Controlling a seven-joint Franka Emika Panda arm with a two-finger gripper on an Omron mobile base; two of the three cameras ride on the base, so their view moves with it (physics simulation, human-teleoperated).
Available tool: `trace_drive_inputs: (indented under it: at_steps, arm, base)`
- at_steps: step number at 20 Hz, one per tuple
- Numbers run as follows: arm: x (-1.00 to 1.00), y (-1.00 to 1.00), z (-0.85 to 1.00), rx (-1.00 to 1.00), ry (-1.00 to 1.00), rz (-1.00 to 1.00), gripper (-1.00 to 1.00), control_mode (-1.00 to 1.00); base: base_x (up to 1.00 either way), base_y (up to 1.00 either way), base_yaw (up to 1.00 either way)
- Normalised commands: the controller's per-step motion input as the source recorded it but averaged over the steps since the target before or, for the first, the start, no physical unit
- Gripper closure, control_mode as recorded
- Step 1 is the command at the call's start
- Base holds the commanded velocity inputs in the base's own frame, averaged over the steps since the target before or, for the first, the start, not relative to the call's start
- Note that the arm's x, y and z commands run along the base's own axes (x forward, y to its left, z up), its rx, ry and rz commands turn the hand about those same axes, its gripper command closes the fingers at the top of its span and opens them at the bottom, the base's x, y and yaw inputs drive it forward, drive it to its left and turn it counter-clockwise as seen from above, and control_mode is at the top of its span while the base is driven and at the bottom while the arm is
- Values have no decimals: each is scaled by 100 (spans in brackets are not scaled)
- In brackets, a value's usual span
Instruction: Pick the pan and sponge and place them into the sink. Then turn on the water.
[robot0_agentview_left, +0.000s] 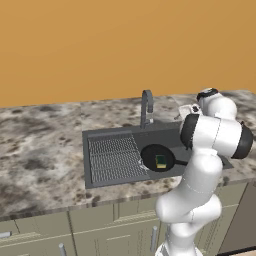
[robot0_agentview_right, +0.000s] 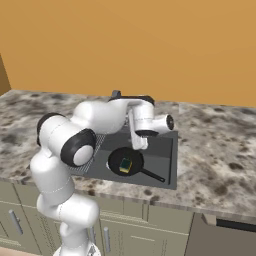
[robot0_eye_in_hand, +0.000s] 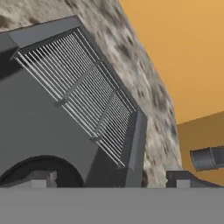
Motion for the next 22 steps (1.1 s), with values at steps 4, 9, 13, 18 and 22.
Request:
trace_drive_inputs:
  at_steps: [4, 9, 13, 18, 22]
  arm:
    - [0, -1, 65, 37, 28, -14, -100, -100]
    - [4, 10, 22, 15, 24, -11, -100, -100]
    - [10, 14, 0, 0, 22, -2, -100, -100]
    - [-1, 10, 0, 8, 26, 0, -100, -100]
    - [-14, 0, 2, 25, 27, 0, -100, -100]
  base:
    - [0, 0, 0]
    - [0, 0, 0]
    - [0, 0, 0]
    - [0, 0, 0]
    - [0, 0, 0]
